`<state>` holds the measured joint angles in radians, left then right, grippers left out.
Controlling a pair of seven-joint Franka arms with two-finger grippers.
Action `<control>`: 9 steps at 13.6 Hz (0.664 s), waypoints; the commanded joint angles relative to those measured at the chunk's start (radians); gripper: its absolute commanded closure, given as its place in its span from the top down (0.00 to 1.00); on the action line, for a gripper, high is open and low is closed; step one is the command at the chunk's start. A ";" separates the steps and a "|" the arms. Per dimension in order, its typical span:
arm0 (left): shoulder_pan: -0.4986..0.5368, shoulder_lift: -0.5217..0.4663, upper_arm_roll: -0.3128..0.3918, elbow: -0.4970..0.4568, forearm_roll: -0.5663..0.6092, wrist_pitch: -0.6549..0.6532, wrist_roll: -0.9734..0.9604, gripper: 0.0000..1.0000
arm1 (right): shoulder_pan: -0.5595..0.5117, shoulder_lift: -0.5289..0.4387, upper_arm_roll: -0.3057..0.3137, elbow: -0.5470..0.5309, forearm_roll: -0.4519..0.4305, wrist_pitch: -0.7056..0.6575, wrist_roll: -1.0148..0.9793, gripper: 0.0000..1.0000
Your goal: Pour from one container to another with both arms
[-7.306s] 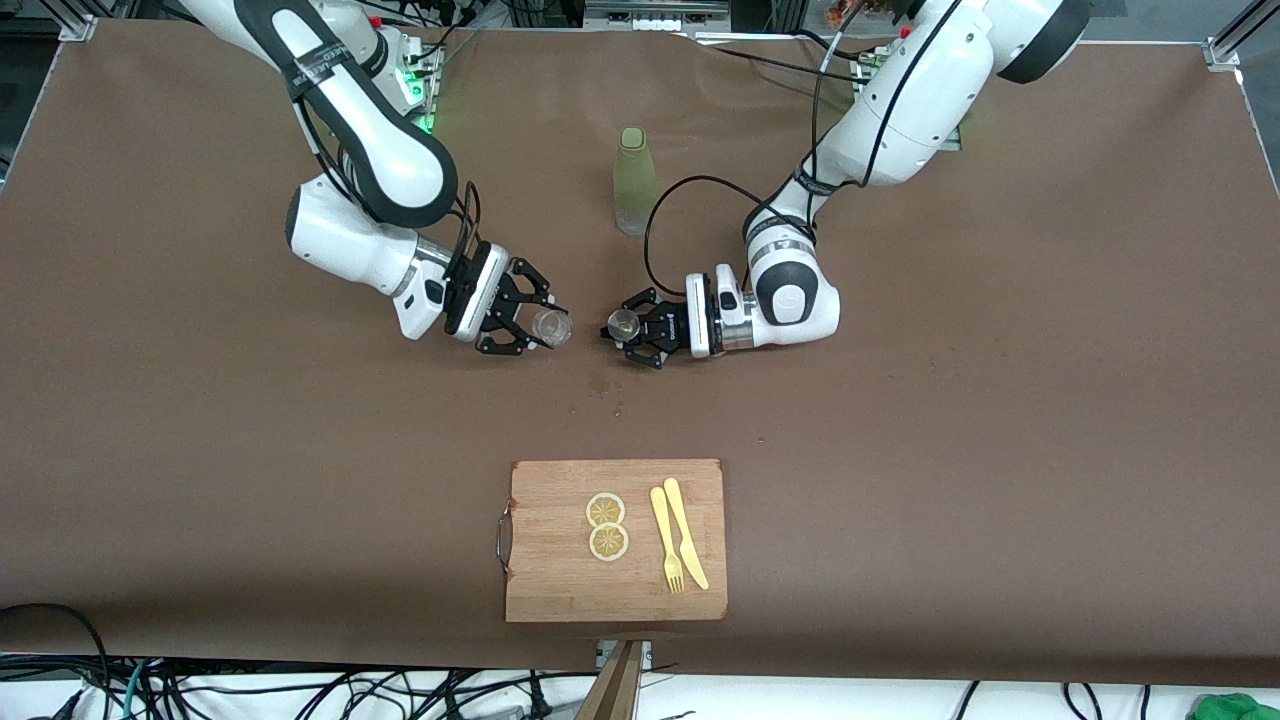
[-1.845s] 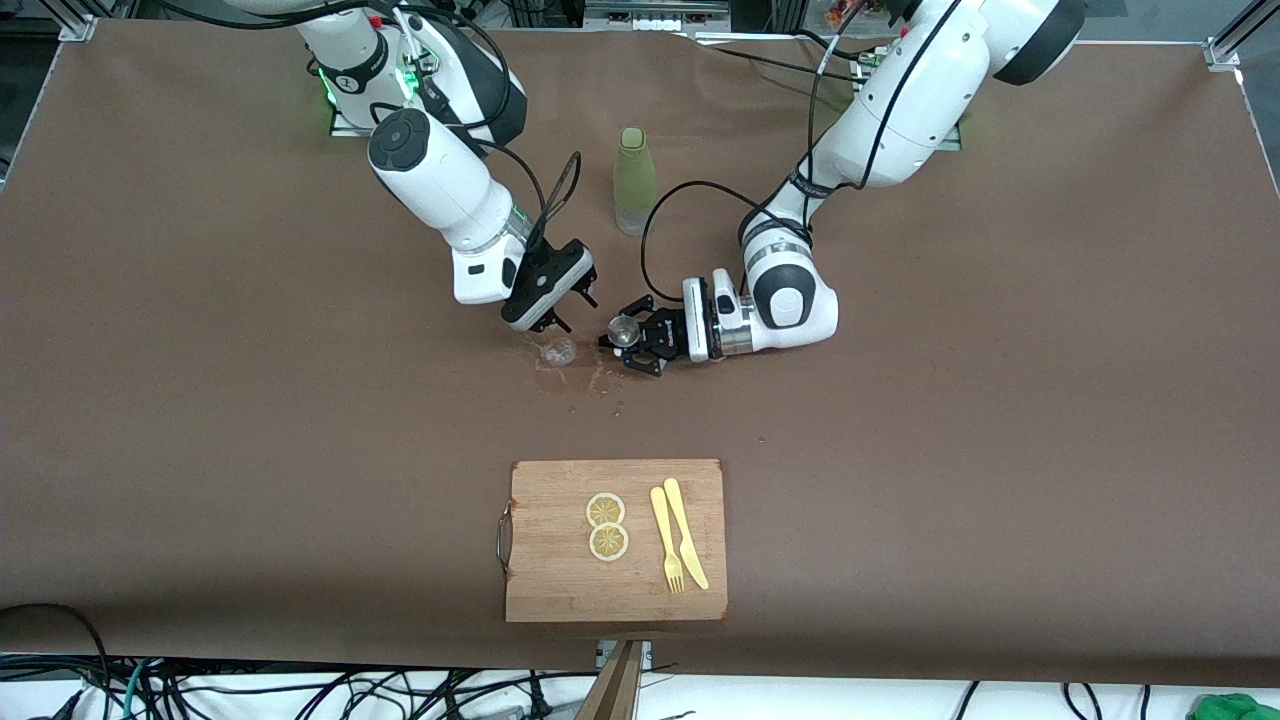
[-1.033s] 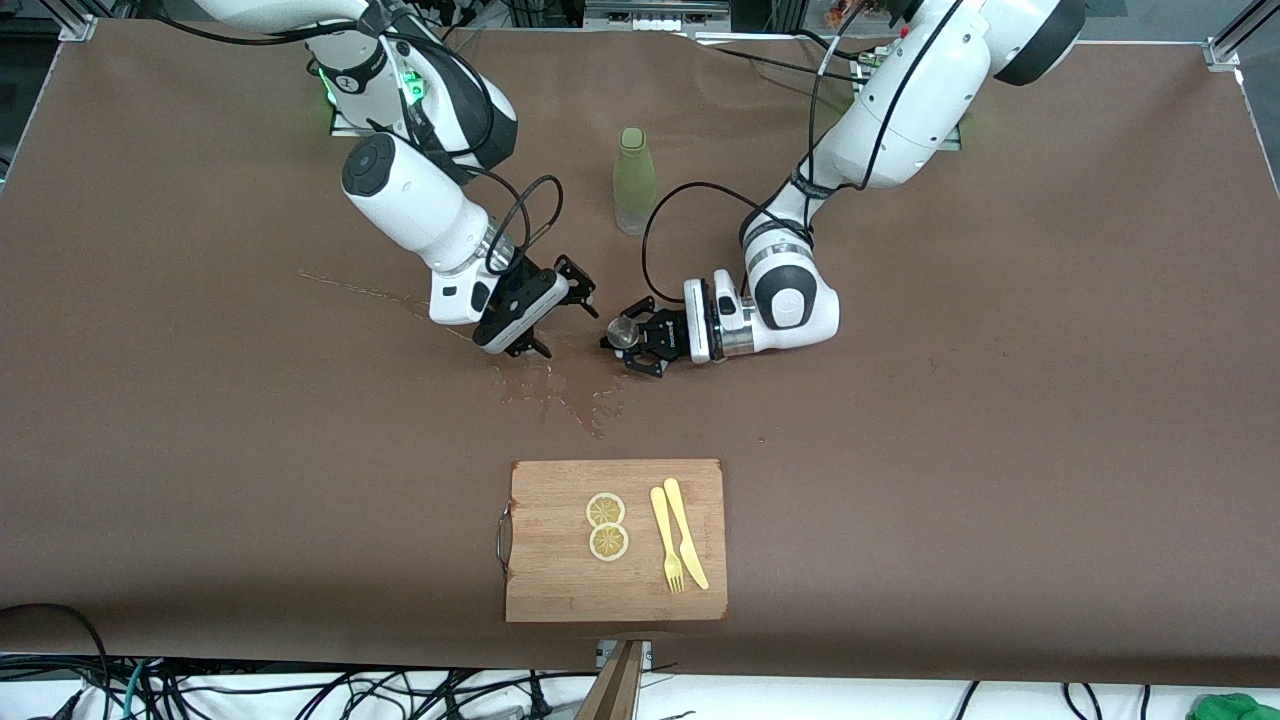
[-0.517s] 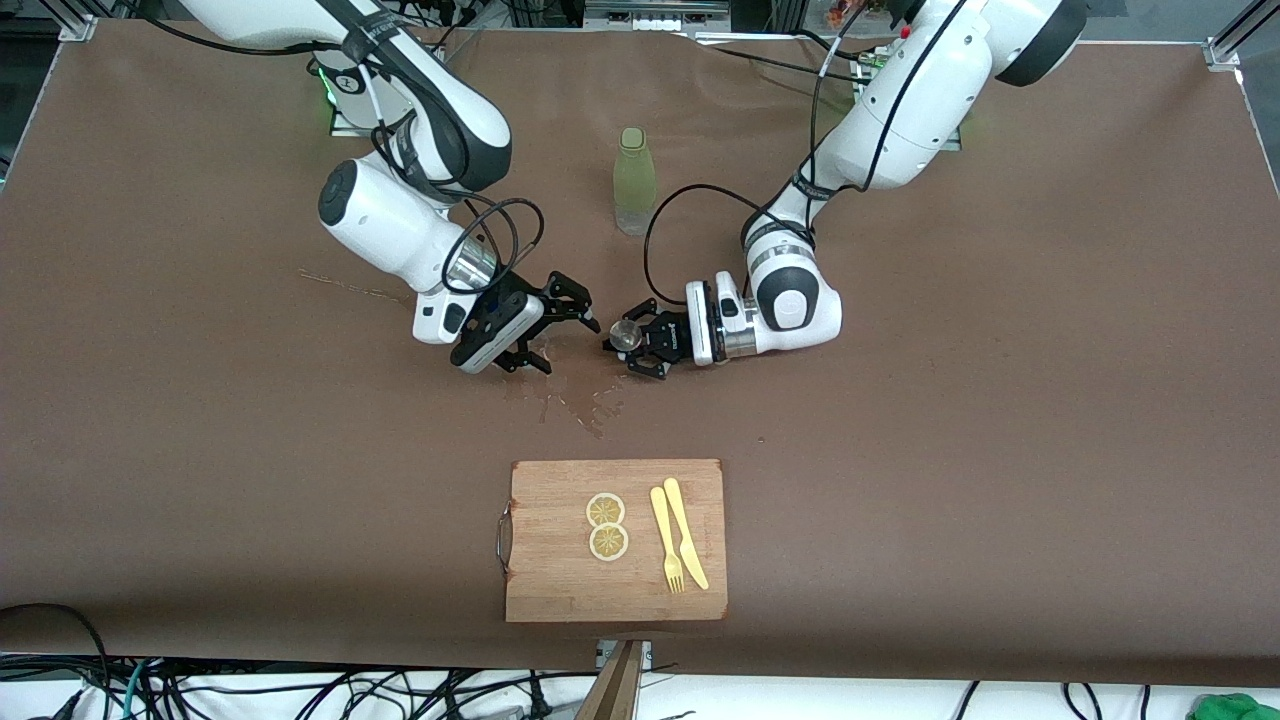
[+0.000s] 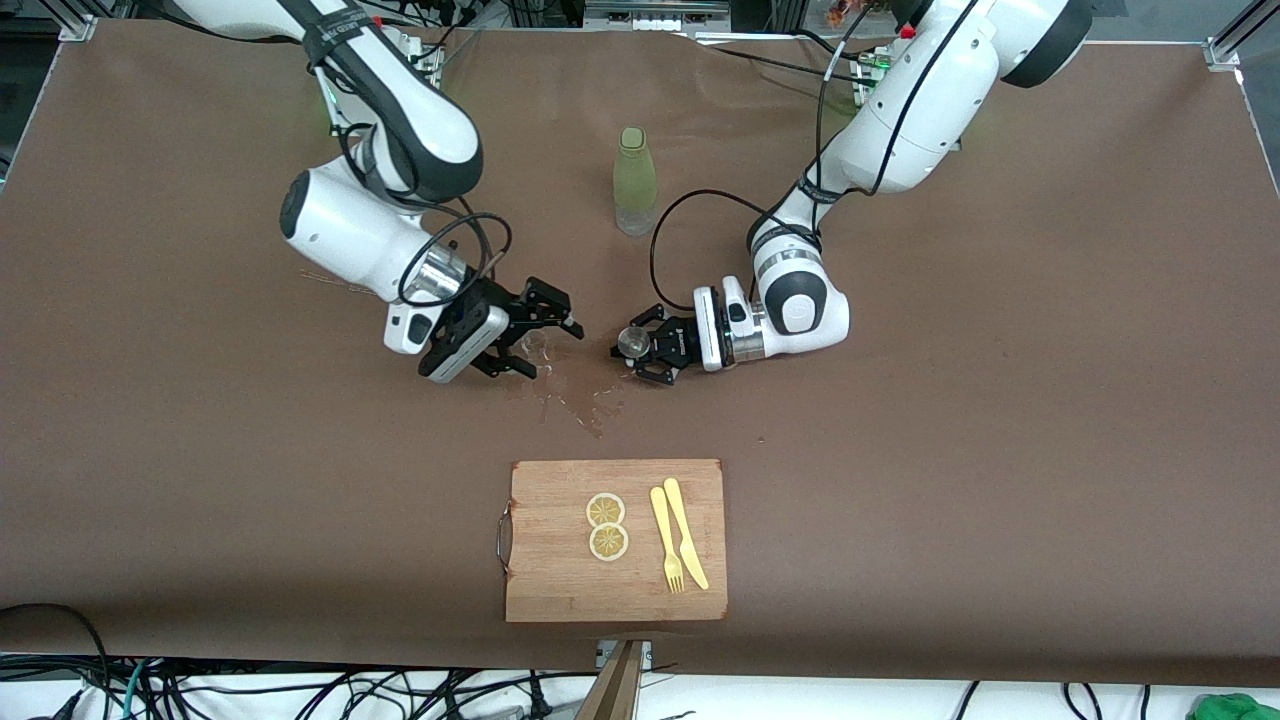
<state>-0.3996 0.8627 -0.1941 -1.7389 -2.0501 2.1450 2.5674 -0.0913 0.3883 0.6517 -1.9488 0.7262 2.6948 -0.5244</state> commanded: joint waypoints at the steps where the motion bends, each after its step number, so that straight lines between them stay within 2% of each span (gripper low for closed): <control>1: 0.004 -0.010 -0.002 -0.018 -0.015 -0.034 0.027 0.00 | -0.001 -0.031 -0.044 0.011 0.033 -0.081 -0.040 0.99; 4: 0.019 -0.011 -0.002 -0.013 -0.004 -0.039 0.025 0.00 | -0.001 -0.049 -0.069 0.025 0.036 -0.166 -0.061 0.99; 7: 0.044 -0.020 -0.004 -0.010 -0.002 -0.042 0.017 0.00 | -0.001 -0.112 -0.165 0.068 0.054 -0.367 -0.062 0.99; 9: 0.038 -0.019 -0.007 -0.010 -0.005 -0.039 0.017 0.00 | -0.001 -0.108 -0.211 0.117 0.056 -0.447 -0.065 0.99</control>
<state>-0.3632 0.8597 -0.1935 -1.7395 -2.0500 2.1149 2.5709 -0.0934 0.2969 0.4807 -1.8687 0.7516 2.3298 -0.5637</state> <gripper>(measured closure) 0.907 0.004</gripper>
